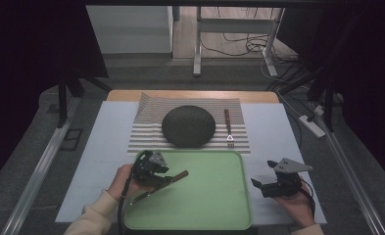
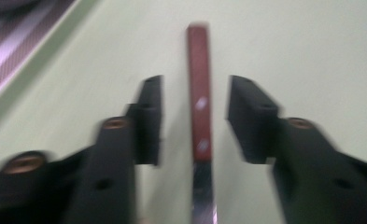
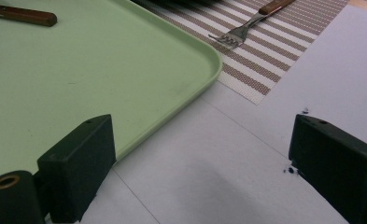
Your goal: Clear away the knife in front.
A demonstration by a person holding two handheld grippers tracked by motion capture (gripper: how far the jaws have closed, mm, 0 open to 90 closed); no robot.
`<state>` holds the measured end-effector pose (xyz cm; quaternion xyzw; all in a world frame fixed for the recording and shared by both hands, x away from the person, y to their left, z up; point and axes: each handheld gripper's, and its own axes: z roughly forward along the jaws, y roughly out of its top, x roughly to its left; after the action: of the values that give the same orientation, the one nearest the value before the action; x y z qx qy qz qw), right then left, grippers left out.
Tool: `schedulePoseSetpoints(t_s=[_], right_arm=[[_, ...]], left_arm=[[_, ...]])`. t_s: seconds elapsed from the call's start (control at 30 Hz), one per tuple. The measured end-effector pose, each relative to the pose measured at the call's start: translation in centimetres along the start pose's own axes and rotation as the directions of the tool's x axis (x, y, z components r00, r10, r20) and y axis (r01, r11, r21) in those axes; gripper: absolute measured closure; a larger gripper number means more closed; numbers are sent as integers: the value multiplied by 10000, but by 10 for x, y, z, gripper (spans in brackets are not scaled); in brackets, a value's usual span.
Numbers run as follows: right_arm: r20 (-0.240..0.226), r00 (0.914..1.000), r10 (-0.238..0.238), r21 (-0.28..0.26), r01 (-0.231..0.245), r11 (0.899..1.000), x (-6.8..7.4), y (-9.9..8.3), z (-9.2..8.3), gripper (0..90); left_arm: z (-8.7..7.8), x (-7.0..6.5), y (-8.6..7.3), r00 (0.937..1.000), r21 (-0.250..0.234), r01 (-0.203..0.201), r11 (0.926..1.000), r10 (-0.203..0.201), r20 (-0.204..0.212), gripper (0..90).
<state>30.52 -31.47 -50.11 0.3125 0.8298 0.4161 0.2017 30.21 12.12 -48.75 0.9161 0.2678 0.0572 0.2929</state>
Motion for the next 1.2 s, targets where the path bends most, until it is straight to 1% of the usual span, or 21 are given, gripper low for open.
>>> schedulePoseSetpoints(t_s=[0.03,0.1,0.13,0.17,0.2,0.27,0.33,0.37,0.43,0.5,0.6,0.73,0.83,0.87,0.9,0.97,1.0,1.03,1.07,1.17,1.2], right_arm=[[0,10000,0,0,0,10000,0,0,0,74],[13,10000,-27,26,27,10000,0,0,0,74],[10,10000,-26,26,26,10000,0,0,0,74],[8,10000,-25,22,25,10000,0,0,0,74],[6,10000,-25,23,25,10000,0,0,0,74],[9,10000,-23,25,23,10000,0,0,0,74],[21,10000,-28,16,28,10000,-1,0,0,74],[21,10000,-28,16,28,10000,-1,0,0,74],[12,10000,-4,13,4,10000,0,0,0,74],[11,10000,-5,22,5,10000,0,0,0,74],[30,10000,-15,37,15,10000,0,0,0,74],[51,10000,-14,54,14,10000,-1,-1,1,74],[56,10000,1,46,-1,10000,0,0,0,74],[81,10000,-21,53,21,10000,0,0,0,74],[81,10000,-21,53,21,10000,0,0,0,74],[75,10000,-17,53,16,10000,0,0,0,74],[73,10000,-14,49,13,10000,0,0,-1,74],[74,10000,-16,50,16,10000,0,0,-1,74],[79,10000,-31,56,30,10000,0,0,0,74],[55,10000,-35,77,35,10000,-1,0,0,74],[63,10000,-28,75,27,10000,-1,0,0,74]], left_arm=[[1,-1,3,9998,-39,-107,9999,108,172,648],[6,-3,11,9990,62,-364,9993,362,279,784],[10,-6,18,9976,81,-565,9984,561,415,823],[10,-6,18,9976,81,-565,9984,561,415,858],[16,-9,25,9955,71,-729,9973,723,617,886],[19,-10,28,9941,61,-858,9963,852,670,887],[31,-11,36,9919,142,-921,9956,905,891,887],[31,-11,36,9919,142,-921,9956,905,891,887],[44,-12,42,9920,270,-946,9951,920,863,887],[47,-11,43,9922,305,-936,9951,906,861,887],[57,-7,46,9947,418,-827,9957,799,651,886],[60,-1,47,9958,442,-671,9968,641,658,886],[62,4,47,9975,474,-516,9975,491,512,887],[61,8,45,9990,446,-349,9984,336,307,886],[61,8,45,9990,446,-349,9984,336,307,886],[59,14,42,10000,335,-79,9994,77,56,886],[57,20,39,9999,307,121,9995,-118,-102,887],[57,20,39,9999,307,121,9995,-118,-102,887],[55,27,35,9988,266,408,9988,-401,-265,886],[54,35,30,9972,322,606,9976,-590,-462,886],[53,40,26,9950,248,807,9964,-791,-603,886]])
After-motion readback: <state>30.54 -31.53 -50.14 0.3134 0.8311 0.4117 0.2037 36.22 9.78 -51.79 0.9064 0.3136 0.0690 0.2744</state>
